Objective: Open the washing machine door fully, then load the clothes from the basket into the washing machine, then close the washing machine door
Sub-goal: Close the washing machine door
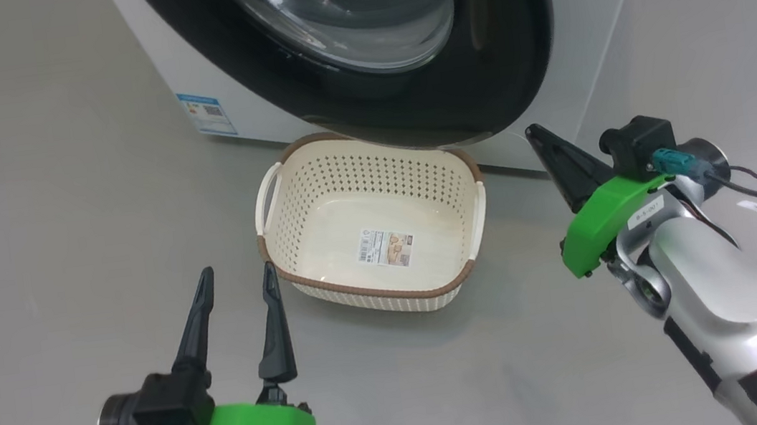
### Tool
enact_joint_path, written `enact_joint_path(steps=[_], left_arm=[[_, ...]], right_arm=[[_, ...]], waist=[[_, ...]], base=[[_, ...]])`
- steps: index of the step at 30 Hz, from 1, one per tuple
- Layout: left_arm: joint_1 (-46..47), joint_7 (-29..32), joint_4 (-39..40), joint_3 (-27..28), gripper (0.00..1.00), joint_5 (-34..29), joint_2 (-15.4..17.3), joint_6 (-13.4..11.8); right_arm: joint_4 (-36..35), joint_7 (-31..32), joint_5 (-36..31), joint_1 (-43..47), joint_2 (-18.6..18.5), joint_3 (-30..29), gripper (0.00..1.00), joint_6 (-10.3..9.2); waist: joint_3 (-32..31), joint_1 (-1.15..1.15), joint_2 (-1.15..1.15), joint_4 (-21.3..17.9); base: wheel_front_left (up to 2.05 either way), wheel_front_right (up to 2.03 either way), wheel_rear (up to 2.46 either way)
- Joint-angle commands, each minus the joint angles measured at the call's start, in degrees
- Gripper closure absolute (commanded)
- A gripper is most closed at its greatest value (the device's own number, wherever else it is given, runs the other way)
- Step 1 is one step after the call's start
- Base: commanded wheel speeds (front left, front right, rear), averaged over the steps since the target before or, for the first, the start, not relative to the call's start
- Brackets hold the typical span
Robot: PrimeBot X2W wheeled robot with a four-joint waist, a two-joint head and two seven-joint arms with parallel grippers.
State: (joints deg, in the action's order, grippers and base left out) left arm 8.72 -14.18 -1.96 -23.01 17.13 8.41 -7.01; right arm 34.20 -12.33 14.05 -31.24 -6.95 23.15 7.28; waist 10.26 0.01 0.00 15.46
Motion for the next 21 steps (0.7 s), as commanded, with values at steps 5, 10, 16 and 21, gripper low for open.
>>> enact_joint_path(steps=[5,10,16,21], left_arm=[[4.2,-0.8,0.8,0.4,0.0,-1.0,-1.4,1.4],[5.4,-0.8,1.2,0.1,0.0,-1.5,-3.2,2.4],[6.0,-0.8,1.9,0.2,0.0,-2.3,-4.5,3.1],[6.1,-0.8,2.3,0.9,0.0,-3.2,-5.1,3.5]], right_arm=[[6.3,-2.2,1.1,-7.7,-0.1,1.8,1.0,0.21],[11.7,-2.6,1.4,-12.4,-0.3,1.1,1.0,0.21],[15.1,-2.6,1.4,-16.2,-0.6,-0.4,1.0,0.21],[17.2,-2.7,0.8,-17.7,-1.0,-2.4,1.0,0.21]], waist=[[2.9,-0.01,0.0,4.7],[5.0,-0.01,0.0,7.3],[6.8,-0.01,0.0,9.0],[7.5,-0.01,0.0,9.7]], base=[[0.0,0.0,0.0],[0.0,0.0,0.0],[0.0,0.0,0.0],[0.0,0.0,0.0]])
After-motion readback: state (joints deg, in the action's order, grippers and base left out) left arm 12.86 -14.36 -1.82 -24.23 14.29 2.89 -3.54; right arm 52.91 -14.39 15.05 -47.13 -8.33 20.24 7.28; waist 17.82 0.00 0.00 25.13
